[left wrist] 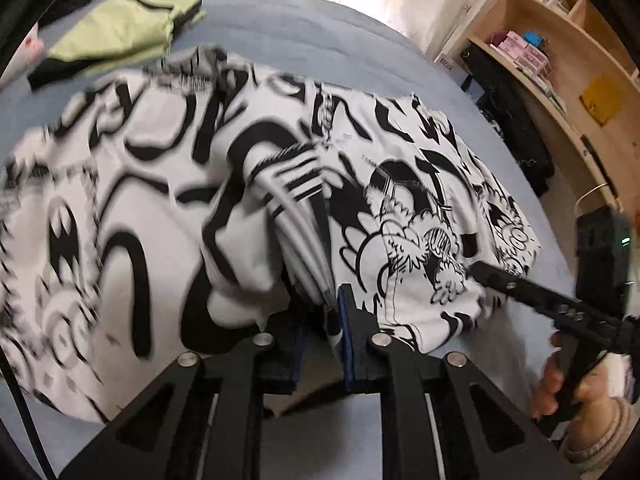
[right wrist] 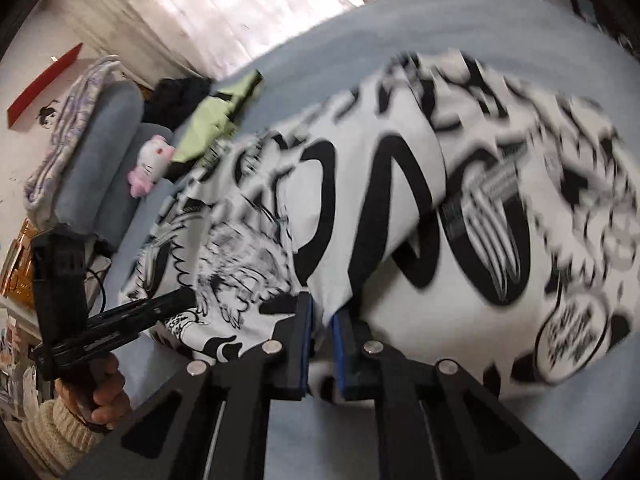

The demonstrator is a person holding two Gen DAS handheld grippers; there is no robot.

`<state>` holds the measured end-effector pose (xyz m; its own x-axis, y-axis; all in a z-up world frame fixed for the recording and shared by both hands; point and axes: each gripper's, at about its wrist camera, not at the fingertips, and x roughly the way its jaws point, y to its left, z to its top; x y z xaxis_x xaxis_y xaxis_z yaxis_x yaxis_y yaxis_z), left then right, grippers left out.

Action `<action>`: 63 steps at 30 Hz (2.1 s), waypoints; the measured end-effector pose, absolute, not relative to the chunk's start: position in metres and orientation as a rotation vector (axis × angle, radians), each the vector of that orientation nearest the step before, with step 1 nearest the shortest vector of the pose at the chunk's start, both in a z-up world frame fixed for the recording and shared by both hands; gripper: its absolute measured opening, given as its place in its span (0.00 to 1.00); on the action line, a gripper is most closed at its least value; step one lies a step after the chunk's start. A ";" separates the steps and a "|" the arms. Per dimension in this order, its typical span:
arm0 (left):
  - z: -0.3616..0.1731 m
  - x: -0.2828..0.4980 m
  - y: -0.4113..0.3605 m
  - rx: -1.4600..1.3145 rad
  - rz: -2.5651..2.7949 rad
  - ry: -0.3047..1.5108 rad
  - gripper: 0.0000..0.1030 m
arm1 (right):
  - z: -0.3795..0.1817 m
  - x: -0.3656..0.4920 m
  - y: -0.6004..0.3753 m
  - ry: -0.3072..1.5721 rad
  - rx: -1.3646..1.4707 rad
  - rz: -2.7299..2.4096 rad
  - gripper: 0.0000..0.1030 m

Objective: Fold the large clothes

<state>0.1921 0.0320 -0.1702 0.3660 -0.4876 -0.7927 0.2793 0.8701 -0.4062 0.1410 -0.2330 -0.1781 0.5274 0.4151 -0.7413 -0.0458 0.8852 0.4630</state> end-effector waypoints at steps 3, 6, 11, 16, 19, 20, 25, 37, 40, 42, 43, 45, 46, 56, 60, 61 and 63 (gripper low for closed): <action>-0.176 0.193 0.048 -0.337 -0.535 1.095 0.34 | -0.187 0.133 -0.231 0.980 0.393 0.262 0.09; -0.176 0.201 0.062 -0.413 -0.540 1.091 0.42 | -0.190 0.132 -0.229 0.971 0.379 0.249 0.09; -0.175 0.219 0.085 -0.534 -0.583 1.060 0.42 | -0.192 0.130 -0.229 0.964 0.388 0.247 0.09; -0.182 0.243 0.089 -0.612 -0.565 1.071 0.42 | -0.194 0.130 -0.229 0.959 0.416 0.249 0.09; -0.177 0.248 0.086 -0.575 -0.517 1.054 0.42 | -0.194 0.129 -0.231 0.958 0.414 0.247 0.09; -0.173 0.248 0.084 -0.516 -0.476 1.030 0.38 | -0.194 0.129 -0.231 0.957 0.411 0.247 0.09; -0.176 0.237 0.060 -0.231 -0.342 1.016 0.36 | -0.195 0.129 -0.228 0.957 0.387 0.235 0.09; -0.137 0.183 0.064 -0.013 -0.225 0.893 0.41 | -0.177 0.126 -0.223 0.994 0.330 0.201 0.22; -0.126 0.170 0.061 0.037 -0.183 0.875 0.41 | -0.167 0.120 -0.224 0.996 0.306 0.185 0.22; -0.116 0.161 0.057 0.054 -0.169 0.866 0.41 | -0.158 0.113 -0.225 0.986 0.306 0.191 0.22; -0.112 0.156 0.057 0.054 -0.171 0.860 0.41 | -0.153 0.109 -0.224 0.976 0.298 0.194 0.22; -0.100 0.149 0.054 0.037 -0.181 0.845 0.41 | -0.140 0.101 -0.222 0.954 0.266 0.198 0.22; -0.095 0.147 0.052 0.028 -0.190 0.837 0.41 | -0.132 0.096 -0.220 0.943 0.249 0.204 0.22; -0.078 0.152 0.014 0.018 -0.267 0.810 0.41 | -0.089 0.109 -0.199 0.839 0.192 0.294 0.22; -0.098 0.170 0.006 0.027 -0.253 0.834 0.41 | -0.103 0.147 -0.178 0.867 0.173 0.323 0.22; -0.103 0.175 0.005 0.023 -0.248 0.841 0.41 | -0.109 0.156 -0.173 0.877 0.172 0.334 0.22; -0.117 0.191 0.003 0.011 -0.225 0.870 0.41 | -0.123 0.176 -0.161 0.898 0.148 0.343 0.22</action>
